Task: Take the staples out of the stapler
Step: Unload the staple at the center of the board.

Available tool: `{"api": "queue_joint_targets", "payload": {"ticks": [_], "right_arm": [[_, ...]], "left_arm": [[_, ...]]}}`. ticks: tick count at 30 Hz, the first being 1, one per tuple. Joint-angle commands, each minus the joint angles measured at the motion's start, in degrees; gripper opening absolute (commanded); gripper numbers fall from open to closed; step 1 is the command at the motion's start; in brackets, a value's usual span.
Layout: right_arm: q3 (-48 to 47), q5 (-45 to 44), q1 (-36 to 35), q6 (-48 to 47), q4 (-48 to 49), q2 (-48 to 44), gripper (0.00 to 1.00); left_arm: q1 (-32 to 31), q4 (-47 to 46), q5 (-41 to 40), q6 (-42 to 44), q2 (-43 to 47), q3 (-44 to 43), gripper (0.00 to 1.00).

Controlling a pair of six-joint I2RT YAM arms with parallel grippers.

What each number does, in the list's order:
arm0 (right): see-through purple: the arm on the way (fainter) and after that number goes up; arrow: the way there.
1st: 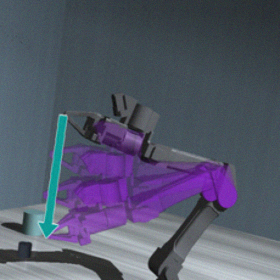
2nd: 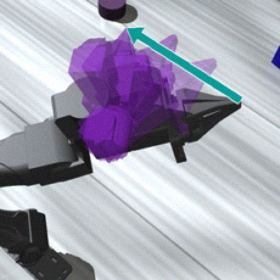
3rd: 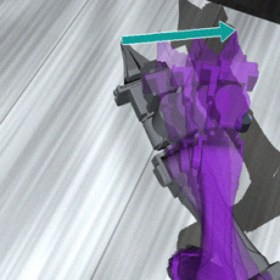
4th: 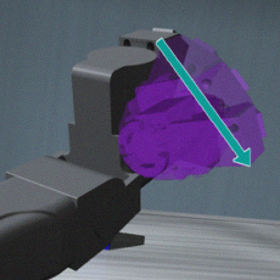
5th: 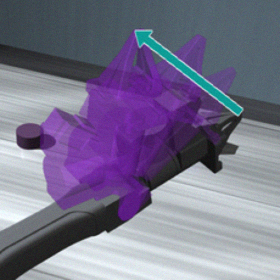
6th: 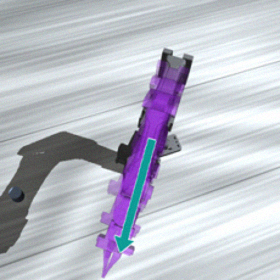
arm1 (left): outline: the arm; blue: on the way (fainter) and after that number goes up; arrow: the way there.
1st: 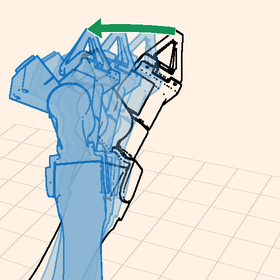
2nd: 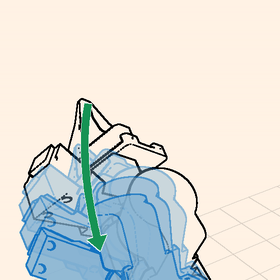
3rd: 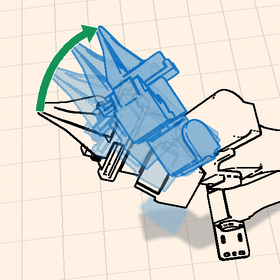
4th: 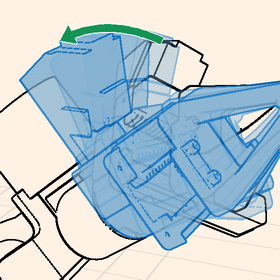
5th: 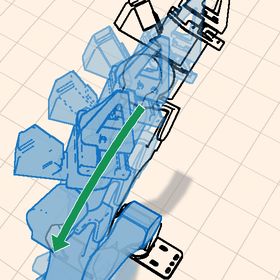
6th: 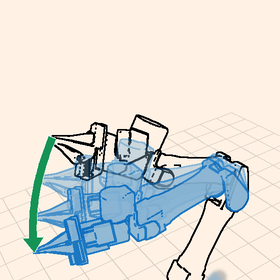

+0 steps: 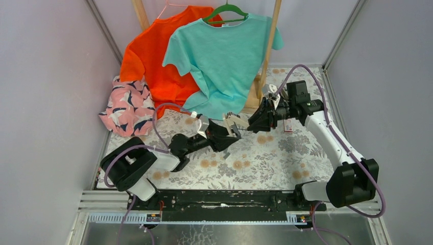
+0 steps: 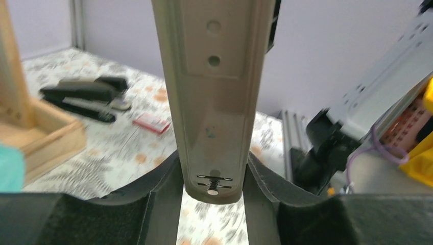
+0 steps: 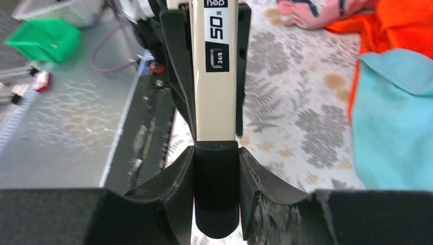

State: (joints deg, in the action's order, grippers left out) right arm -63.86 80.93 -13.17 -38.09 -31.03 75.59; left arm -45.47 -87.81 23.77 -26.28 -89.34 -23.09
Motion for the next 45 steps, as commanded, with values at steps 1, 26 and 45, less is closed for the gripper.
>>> {"api": "queue_joint_targets", "payload": {"ticks": [1,26,45], "right_arm": [[-4.0,-10.0,3.0,-23.8,-18.2,3.1,0.0],[3.1,-27.8,6.5,-28.5,-10.1,9.9,0.0],[-7.1,-0.7,6.4,-18.5,-23.7,6.4,0.0]], "left_arm": [[8.2,-3.7,7.8,8.4,-1.2,5.0,0.0],[13.3,36.2,-2.0,22.1,5.4,2.2,0.0],[4.2,-3.9,5.2,-8.8,-3.5,0.9,0.32]]}}
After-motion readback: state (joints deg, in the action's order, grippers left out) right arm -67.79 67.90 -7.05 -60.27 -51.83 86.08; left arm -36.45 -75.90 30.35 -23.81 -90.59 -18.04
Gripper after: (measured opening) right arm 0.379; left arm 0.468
